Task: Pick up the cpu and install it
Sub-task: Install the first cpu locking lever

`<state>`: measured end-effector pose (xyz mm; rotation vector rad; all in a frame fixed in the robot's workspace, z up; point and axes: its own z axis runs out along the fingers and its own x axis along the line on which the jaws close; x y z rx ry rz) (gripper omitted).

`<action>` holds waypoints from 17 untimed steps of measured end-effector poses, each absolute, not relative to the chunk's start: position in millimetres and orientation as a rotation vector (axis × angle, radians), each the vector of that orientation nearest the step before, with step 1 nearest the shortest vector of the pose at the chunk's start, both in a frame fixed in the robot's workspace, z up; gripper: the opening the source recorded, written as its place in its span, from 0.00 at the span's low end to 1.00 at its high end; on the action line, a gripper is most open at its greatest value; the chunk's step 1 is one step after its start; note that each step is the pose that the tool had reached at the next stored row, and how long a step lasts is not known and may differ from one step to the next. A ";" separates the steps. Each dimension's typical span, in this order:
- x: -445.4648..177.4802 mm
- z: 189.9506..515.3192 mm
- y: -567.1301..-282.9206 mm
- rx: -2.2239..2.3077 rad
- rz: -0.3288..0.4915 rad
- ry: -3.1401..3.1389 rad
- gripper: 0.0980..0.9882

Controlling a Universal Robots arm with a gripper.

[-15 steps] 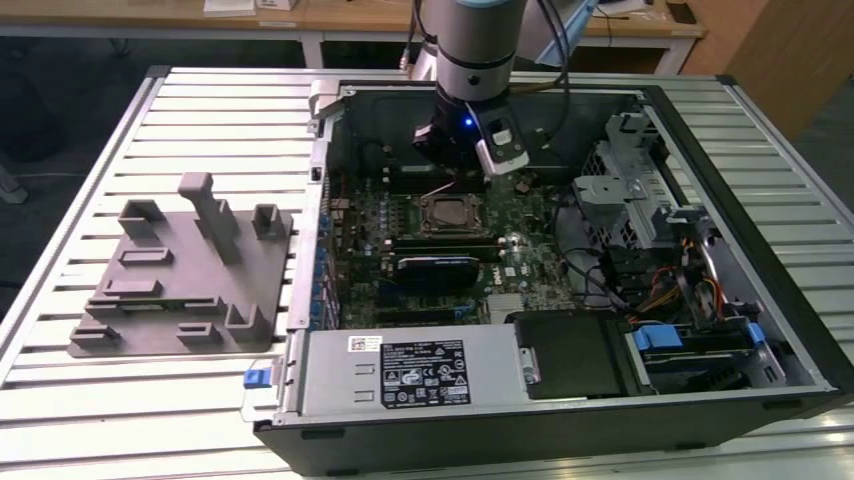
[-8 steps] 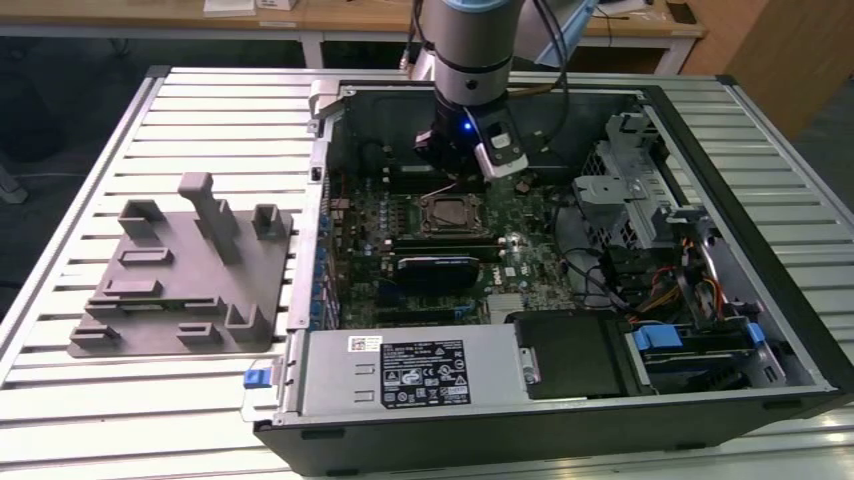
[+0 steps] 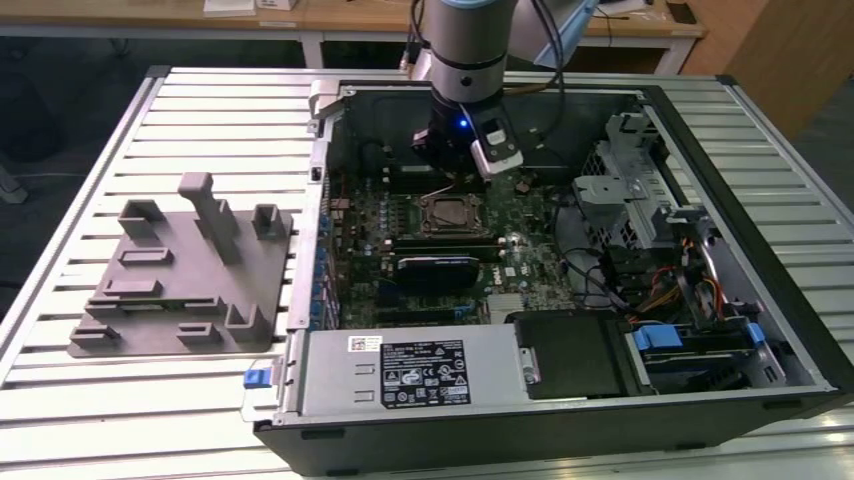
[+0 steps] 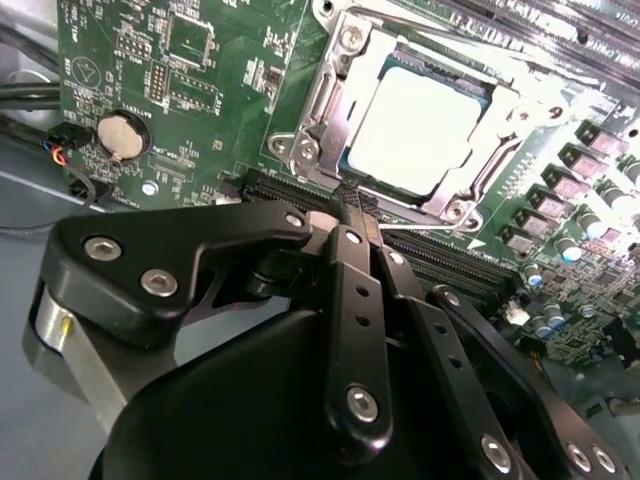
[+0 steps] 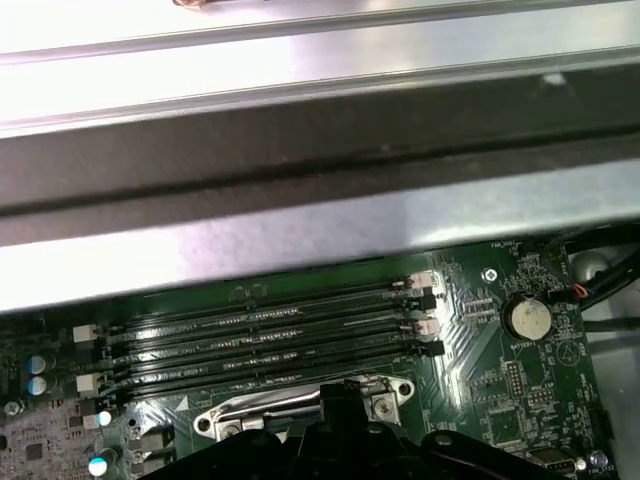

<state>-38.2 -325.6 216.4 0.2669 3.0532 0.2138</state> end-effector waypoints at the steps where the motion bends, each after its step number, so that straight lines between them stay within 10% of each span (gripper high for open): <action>1: -38.8 216.3 -324.6 0.268 0.212 3.053 0.01; 17: -43.1 209.7 -319.8 0.264 0.207 3.020 0.01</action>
